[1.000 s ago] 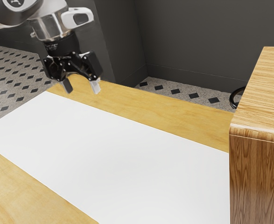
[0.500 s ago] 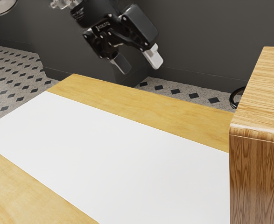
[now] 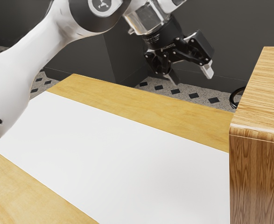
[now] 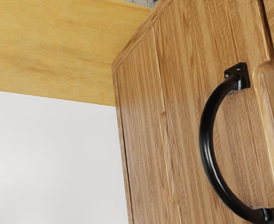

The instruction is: Pull the drawer handle with one arm to open the drawer

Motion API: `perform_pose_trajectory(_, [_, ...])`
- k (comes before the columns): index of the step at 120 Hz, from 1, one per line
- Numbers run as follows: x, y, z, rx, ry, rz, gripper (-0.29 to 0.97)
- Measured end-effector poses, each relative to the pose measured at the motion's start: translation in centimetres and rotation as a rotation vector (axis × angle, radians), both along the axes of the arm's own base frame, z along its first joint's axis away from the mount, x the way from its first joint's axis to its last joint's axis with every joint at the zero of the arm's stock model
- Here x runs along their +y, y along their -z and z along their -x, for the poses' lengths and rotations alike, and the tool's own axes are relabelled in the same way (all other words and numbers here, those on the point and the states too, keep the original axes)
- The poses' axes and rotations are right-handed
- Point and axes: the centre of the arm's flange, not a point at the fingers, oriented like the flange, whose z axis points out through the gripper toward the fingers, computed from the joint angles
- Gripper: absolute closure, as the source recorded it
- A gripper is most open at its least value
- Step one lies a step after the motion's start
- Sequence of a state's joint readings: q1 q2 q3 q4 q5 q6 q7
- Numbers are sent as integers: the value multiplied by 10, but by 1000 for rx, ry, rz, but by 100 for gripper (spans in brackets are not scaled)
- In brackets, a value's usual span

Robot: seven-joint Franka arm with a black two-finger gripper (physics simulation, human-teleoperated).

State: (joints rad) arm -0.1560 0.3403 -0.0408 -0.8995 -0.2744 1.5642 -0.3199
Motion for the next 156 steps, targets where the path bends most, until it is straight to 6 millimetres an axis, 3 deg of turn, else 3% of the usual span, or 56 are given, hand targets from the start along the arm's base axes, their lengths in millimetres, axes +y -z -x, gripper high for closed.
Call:
perform_pose_trajectory(34, [-1,46,-42,36,-42,47,0])
perform_pose_trajectory(46, [-5,52,-47,41,-43,91,0])
perform_pose_trajectory(93, [-30,70,-56,76,-27,180,0])
perform_pose_trajectory(156, [-24,84,-58,123,-43,176,0])
